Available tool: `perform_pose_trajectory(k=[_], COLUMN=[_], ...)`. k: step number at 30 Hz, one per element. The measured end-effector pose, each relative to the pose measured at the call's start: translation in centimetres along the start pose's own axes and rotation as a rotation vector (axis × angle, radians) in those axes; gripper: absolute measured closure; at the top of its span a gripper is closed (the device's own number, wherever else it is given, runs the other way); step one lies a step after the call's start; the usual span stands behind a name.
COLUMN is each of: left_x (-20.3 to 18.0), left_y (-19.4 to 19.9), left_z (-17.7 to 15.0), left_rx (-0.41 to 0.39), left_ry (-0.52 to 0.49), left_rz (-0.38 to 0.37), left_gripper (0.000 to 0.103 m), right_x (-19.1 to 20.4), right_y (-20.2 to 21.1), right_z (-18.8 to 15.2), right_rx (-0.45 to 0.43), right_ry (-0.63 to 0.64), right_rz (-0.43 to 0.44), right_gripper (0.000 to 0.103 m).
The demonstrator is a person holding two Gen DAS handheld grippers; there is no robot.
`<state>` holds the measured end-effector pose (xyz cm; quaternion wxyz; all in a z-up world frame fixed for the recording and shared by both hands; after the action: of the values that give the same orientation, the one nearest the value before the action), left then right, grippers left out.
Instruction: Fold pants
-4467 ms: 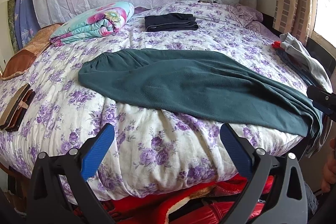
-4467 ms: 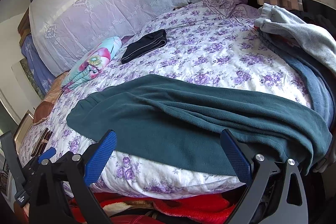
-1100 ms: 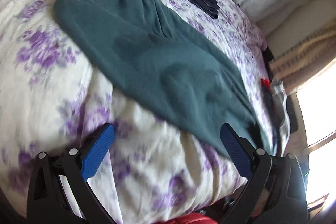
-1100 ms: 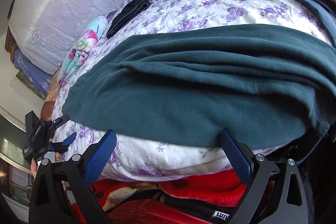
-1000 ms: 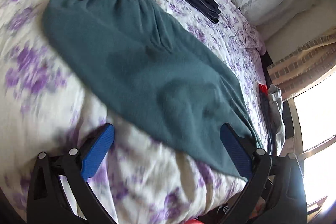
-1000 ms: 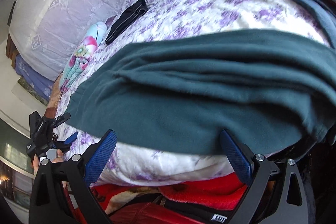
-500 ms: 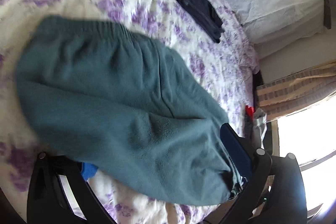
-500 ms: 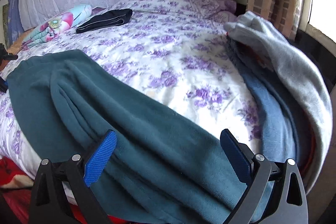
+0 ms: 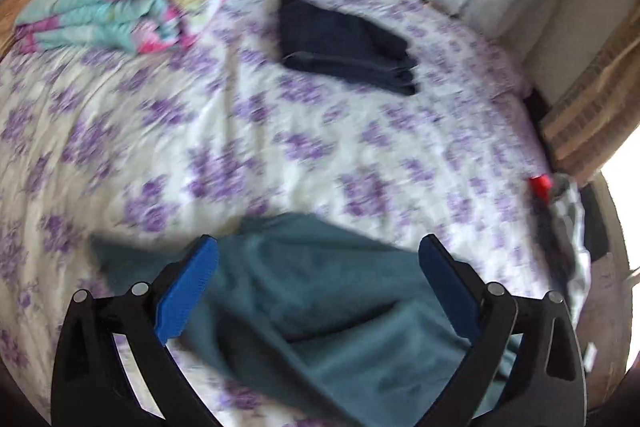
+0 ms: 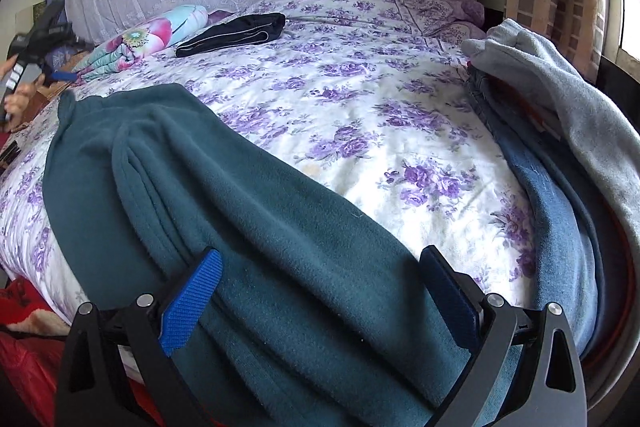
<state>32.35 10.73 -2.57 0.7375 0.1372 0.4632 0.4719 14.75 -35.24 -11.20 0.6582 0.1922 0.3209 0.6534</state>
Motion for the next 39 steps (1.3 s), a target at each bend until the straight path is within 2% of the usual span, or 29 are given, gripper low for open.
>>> perform_pose_trajectory(k=[1, 3, 4, 5, 6, 7, 9, 12, 16, 19, 20, 22, 23, 24, 25, 27, 29, 31, 32, 34, 35, 36, 37, 39], left_x=[-1.0, -2.5, -2.7, -2.8, -2.7, -2.3, -1.2, 2.1, 6.2, 6.8, 6.4, 5.6, 5.0, 4.6, 4.2, 3.7, 2.9, 2.3, 2.2, 2.5, 2.5, 2.4, 2.7, 3.2], left_y=[0.6, 2.3, 2.7, 2.5, 1.4, -0.8, -4.0, -7.3, -9.6, -10.8, -10.7, -10.3, -9.9, -9.4, -9.1, -7.7, -5.8, -2.3, -0.9, 2.4, 3.0, 3.7, 4.5, 4.9], left_z=[0.2, 0.6, 0.9, 0.9, 0.6, 0.0, -0.6, -1.2, -1.3, -1.9, -2.1, -2.3, -2.4, -2.4, -2.6, -2.6, -2.5, -1.2, -0.6, 1.3, 1.8, 2.3, 2.6, 2.7], left_rx=[-0.023, -0.083, -0.109, -0.100, -0.051, 0.047, 0.136, 0.188, 0.260, 0.292, 0.278, 0.239, 0.221, 0.201, 0.195, 0.143, 0.073, -0.035, -0.072, -0.160, -0.173, -0.183, -0.197, -0.205], left_ry=[-0.014, -0.068, -0.091, -0.101, -0.114, -0.131, -0.137, -0.153, -0.075, -0.116, -0.142, -0.174, -0.178, -0.180, -0.175, -0.173, -0.183, -0.157, -0.133, -0.068, -0.055, -0.050, -0.050, -0.059], left_rz=[-0.027, -0.030, 0.002, 0.036, 0.073, 0.094, 0.124, 0.244, 0.240, 0.237, 0.241, 0.208, 0.203, 0.182, 0.132, 0.094, 0.062, 0.005, -0.023, -0.096, -0.118, -0.129, -0.108, -0.061], left_gripper=[0.005, 0.005, 0.005, 0.005, 0.005, 0.005, 0.005, 0.005, 0.005, 0.005, 0.007, 0.031, 0.051, 0.076, 0.081, 0.083, 0.084, 0.084, 0.084, 0.084, 0.084, 0.084, 0.084, 0.084], right_x=[0.0, 0.0, -0.1, -0.1, -0.2, -0.2, -0.3, -0.4, -0.5, -0.4, -0.4, -0.3, -0.3, -0.2, -0.2, 0.0, 0.3, 0.4, 0.4, 0.5, 0.4, 0.3, 0.2, 0.1], right_y=[0.0, -0.2, -0.4, -0.6, -0.7, -0.8, -0.8, -0.6, -0.5, -0.6, -0.6, -0.6, -0.6, -0.7, -0.8, -0.9, -0.7, -0.6, -0.6, -0.7, -0.6, -0.4, -0.1, 0.0], right_z=[-0.1, -0.1, -0.1, -0.1, -0.1, -0.1, -0.2, -0.5, -0.6, -0.6, -0.6, -0.6, -0.5, -0.3, -0.2, 0.2, 0.6, 1.1, 1.3, 1.6, 1.9, 2.4, 2.8, 3.8], right_rx=[-0.005, -0.014, -0.015, -0.016, -0.020, -0.024, -0.044, -0.070, -0.084, -0.090, -0.090, -0.087, -0.084, -0.076, -0.071, -0.068, -0.076, -0.076, -0.071, -0.068, -0.081, -0.094, -0.106, -0.113], right_ry=[0.001, -0.008, -0.020, -0.030, -0.039, -0.045, -0.043, -0.030, -0.024, -0.020, -0.020, -0.018, -0.015, -0.011, -0.006, 0.000, 0.015, 0.023, 0.028, 0.042, 0.042, 0.038, 0.032, 0.035], right_rz=[0.003, 0.013, 0.020, 0.024, 0.030, 0.034, 0.045, 0.061, 0.086, 0.076, 0.072, 0.064, 0.062, 0.057, 0.049, 0.032, 0.031, 0.028, 0.028, 0.027, 0.024, 0.032, 0.038, 0.040], right_gripper=[0.003, 0.003, 0.003, 0.003, 0.003, 0.003, 0.003, 0.003, 0.003, 0.003, 0.003, 0.003, 0.003, 0.003, 0.003, 0.005, 0.020, 0.036, 0.036, 0.036, 0.035, 0.026, 0.016, 0.012])
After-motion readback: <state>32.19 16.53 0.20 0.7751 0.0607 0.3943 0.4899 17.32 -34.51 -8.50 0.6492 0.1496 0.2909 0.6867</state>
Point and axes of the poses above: each gripper's, at about its wrist camera, not at the fingertips, and y roughly against the way its jaws point, x to its left, z to its top, the point moved 7 cm from there along -y, roughly the way its jaws point, and after that the axes turned 14 degrees about -z, right-handed, at the moved point
